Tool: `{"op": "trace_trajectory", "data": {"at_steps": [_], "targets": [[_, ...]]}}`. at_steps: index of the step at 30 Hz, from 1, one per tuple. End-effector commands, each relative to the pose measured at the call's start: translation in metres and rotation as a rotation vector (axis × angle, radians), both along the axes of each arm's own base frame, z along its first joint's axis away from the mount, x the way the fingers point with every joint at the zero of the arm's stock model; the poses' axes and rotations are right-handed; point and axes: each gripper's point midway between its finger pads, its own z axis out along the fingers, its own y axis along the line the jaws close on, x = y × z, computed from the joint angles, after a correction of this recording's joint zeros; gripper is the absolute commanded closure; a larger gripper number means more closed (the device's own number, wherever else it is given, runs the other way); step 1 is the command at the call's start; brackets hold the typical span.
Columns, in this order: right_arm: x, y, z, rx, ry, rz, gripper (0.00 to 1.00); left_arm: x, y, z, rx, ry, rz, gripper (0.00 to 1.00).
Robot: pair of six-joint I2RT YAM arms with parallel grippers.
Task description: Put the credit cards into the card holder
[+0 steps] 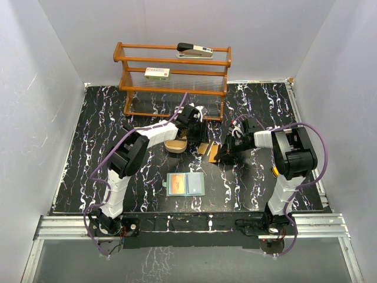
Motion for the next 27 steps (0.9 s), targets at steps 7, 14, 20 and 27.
{"op": "trace_trajectory", "data": {"at_steps": [7,14,20,27], "targets": [[0.010,-0.008,0.027,-0.053,-0.009,-0.114,1.00,-0.048,0.026,-0.039,0.138,0.166,-0.058,0.56],[0.006,-0.013,0.064,-0.076,-0.262,-0.016,1.00,-0.045,0.009,0.045,-0.015,0.092,-0.055,0.56],[-0.002,-0.004,0.116,0.029,-0.459,0.009,1.00,-0.065,0.002,0.135,-0.255,0.042,-0.076,0.49],[-0.022,0.004,0.180,0.162,-0.635,0.011,1.00,-0.097,-0.005,0.196,-0.567,0.054,-0.165,0.45]]}}
